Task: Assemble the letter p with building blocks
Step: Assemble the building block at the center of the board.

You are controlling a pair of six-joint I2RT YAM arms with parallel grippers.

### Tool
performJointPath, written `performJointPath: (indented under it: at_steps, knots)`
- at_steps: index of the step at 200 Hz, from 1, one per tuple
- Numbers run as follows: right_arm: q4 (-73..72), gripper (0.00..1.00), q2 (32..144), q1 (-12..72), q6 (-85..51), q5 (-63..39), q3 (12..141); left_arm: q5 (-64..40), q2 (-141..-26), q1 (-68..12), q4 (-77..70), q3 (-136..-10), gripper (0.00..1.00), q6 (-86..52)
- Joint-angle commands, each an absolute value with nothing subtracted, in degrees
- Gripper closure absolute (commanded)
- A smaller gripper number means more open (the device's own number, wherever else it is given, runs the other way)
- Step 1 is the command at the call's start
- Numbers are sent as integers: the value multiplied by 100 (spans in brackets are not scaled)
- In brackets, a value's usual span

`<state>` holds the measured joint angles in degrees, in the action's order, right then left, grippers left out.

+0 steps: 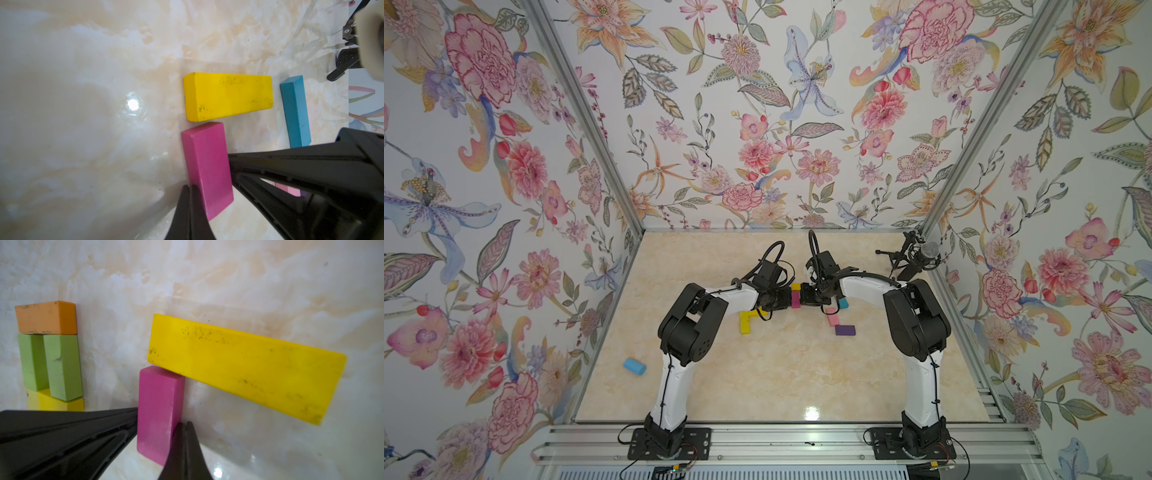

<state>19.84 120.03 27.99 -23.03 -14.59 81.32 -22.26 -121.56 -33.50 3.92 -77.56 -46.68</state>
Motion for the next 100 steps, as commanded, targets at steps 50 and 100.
performJointPath:
  at_steps: [50, 100]
  knots:
    - [2127, 100, 12068, 2777, -2373, -1378, 7964, -2233, -12330, -3345, 600, -7977, 100, -4473]
    - [2128, 100, 12050, 2787, -2385, -1382, 7937, -2190, -12306, -3297, 617, -7976, 100, -4451]
